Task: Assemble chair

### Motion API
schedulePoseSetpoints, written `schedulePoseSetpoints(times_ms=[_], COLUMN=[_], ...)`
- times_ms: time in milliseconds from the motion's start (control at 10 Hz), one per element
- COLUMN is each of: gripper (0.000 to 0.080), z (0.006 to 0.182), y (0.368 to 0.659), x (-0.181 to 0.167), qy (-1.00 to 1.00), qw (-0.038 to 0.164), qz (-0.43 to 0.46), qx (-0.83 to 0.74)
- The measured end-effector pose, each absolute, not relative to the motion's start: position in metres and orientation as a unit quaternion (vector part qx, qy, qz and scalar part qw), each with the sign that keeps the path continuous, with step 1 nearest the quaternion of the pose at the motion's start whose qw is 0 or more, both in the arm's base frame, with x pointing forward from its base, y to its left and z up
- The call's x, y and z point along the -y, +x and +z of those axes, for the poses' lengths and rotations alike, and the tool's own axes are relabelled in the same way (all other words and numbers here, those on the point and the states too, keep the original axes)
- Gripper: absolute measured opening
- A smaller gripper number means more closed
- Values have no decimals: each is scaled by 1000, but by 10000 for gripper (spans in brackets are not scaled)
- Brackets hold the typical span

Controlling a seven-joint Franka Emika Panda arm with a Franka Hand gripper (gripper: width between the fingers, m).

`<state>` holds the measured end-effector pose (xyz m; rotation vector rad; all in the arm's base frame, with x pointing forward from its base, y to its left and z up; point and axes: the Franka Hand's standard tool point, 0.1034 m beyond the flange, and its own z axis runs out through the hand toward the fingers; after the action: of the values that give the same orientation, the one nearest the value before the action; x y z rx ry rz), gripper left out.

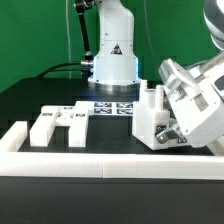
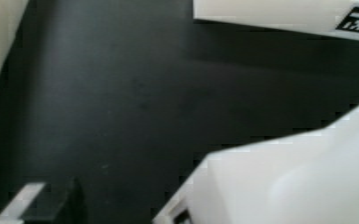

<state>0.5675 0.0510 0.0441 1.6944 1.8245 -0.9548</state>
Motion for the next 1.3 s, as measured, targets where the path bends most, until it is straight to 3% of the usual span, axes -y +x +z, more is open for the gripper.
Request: schedulePoseSetpoints(times_ms=[400,500,700,900,1300], gripper=[649,649,649,649,649], z=[72,68,35,20,20], y=[571,571,569,569,570], x=[-59,-58,-52,-40,-37], qy=[619,619,617,617,618], qw=[247,245,231,224,226], qz=[-349,-345,-333,-330,-332], qx=[-659,-662,-674,-678,-675])
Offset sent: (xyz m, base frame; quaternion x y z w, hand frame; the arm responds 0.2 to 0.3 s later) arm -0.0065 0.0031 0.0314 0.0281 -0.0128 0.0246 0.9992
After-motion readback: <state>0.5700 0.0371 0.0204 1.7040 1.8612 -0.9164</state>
